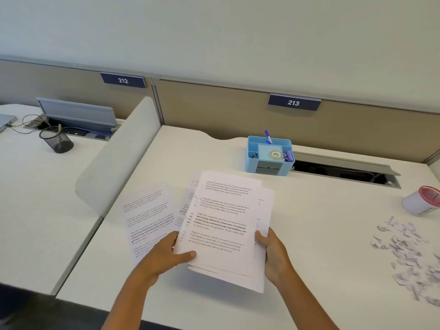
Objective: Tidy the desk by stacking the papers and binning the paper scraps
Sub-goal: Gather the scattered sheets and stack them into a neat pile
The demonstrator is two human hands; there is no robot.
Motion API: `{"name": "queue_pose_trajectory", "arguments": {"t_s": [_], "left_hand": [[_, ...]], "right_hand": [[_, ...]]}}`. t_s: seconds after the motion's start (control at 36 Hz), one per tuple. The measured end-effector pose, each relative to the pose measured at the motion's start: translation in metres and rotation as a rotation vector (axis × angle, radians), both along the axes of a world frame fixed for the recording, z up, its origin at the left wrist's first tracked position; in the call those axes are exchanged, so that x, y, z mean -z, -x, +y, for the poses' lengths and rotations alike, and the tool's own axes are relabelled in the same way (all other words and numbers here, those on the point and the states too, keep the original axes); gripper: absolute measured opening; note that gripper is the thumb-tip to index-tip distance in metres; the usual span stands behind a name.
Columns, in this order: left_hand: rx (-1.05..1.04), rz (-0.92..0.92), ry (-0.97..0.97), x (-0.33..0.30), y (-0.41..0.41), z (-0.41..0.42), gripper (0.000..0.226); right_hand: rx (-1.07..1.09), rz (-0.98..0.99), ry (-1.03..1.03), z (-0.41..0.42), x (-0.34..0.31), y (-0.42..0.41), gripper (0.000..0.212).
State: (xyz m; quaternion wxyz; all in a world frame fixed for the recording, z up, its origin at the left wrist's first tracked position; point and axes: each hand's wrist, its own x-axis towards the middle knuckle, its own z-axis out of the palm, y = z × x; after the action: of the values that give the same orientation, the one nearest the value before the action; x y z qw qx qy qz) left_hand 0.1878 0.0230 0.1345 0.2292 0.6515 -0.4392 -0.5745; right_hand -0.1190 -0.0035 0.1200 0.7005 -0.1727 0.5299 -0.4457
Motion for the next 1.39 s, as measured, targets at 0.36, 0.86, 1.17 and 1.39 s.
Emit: {"name": "queue_pose_trajectory", "arguments": {"t_s": [0.36,0.86,1.17,1.39], "left_hand": [[-0.173,0.27,0.02,-0.03,0.017,-0.041,0.057],[-0.247,0.276,-0.069,0.01,0.068,-0.022,0.059],[-0.276,0.127,0.12,0.002,0.09,-0.028,0.053],[-0.334,0.12,0.346,-0.012,0.11,-0.038,0.055]], "right_hand": [[-0.128,-0.044,0.068,0.007,-0.01,0.005,0.038],[-0.149,-0.022,-0.077,0.01,-0.009,0.013,0.049],[-0.17,0.28,0.158,0.002,-0.013,0.018,0.037],[-0.007,0.355,0.293,-0.006,-0.023,0.015,0.033]]}}
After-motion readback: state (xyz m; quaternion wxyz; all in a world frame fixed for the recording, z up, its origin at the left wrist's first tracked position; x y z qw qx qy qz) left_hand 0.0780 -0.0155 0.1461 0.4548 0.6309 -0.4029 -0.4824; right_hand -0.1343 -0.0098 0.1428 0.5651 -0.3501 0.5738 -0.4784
